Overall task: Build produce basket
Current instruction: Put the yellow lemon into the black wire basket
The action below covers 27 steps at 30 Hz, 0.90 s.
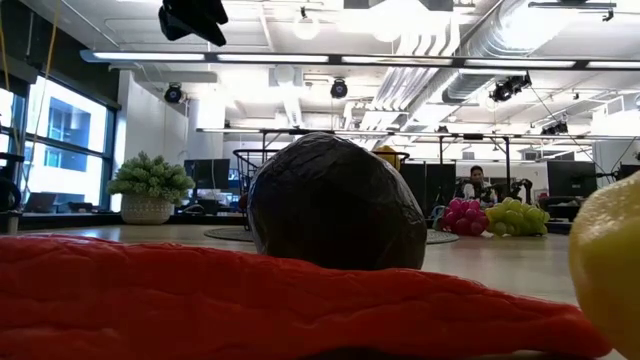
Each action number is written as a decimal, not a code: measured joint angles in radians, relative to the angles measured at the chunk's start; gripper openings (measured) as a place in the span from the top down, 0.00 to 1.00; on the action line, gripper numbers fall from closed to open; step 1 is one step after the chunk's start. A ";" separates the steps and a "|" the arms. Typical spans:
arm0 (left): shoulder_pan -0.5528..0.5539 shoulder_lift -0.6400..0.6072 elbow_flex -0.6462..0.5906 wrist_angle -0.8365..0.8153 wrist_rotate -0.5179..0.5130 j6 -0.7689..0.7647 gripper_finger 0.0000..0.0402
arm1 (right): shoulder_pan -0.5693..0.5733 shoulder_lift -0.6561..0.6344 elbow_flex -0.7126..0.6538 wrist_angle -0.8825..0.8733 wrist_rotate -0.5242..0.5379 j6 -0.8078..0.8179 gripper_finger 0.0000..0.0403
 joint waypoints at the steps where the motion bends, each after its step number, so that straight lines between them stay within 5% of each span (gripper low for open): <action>1: 0.000 0.000 0.000 0.000 -0.006 -0.003 0.57 | 0.005 0.005 0.011 -0.006 -0.006 -0.032 0.02; 12: 0.000 0.000 0.000 0.000 -0.025 -0.009 0.57 | 0.059 0.103 0.015 -0.036 -0.047 -0.174 0.02; 27: 0.000 0.000 0.000 -0.001 -0.025 -0.011 0.57 | 0.081 0.259 0.014 -0.032 -0.055 -0.120 0.02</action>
